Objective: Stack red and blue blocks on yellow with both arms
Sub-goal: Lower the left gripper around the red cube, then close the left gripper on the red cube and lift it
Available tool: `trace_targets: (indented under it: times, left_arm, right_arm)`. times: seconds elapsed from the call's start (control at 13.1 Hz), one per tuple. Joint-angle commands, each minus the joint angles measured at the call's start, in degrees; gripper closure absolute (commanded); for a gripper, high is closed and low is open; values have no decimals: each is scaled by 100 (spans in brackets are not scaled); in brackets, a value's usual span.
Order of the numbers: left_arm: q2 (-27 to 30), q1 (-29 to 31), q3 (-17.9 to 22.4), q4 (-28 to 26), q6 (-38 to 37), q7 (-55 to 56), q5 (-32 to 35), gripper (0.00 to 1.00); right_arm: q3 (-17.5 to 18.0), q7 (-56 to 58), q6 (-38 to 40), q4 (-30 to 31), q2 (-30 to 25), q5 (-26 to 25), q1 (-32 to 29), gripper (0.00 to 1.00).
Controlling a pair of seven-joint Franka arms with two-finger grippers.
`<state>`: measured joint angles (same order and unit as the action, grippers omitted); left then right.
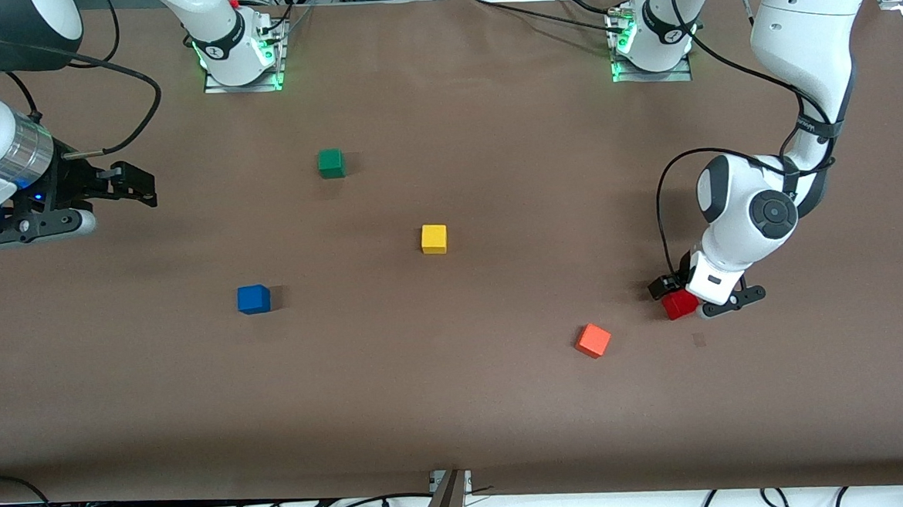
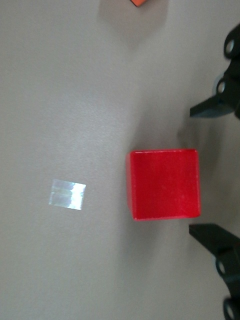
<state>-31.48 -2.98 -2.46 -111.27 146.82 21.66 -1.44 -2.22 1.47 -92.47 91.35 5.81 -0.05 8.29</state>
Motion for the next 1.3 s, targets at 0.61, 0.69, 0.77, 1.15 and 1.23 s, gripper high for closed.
trace_targets:
  times: [0.61,0.69,0.77,1.15,1.23]
  left_arm:
    - [-96,26,17,158,-13,22,-102,58]
    - [-78,9,9,167,-13,22,-111,27]
    - [-52,0,0,237,-30,40,-111,16]
    - [-148,35,-123,632,-48,399,-120,0]
    - [-270,43,-115,763,-48,487,-120,0]
  right_arm:
    - [38,116,28,-100,26,93,-74,0]
    - [38,116,28,-100,26,93,-74,0]
    - [38,116,28,-100,26,93,-74,0]
    - [38,116,28,-100,26,93,-74,0]
    - [38,116,28,-100,26,93,-74,0]
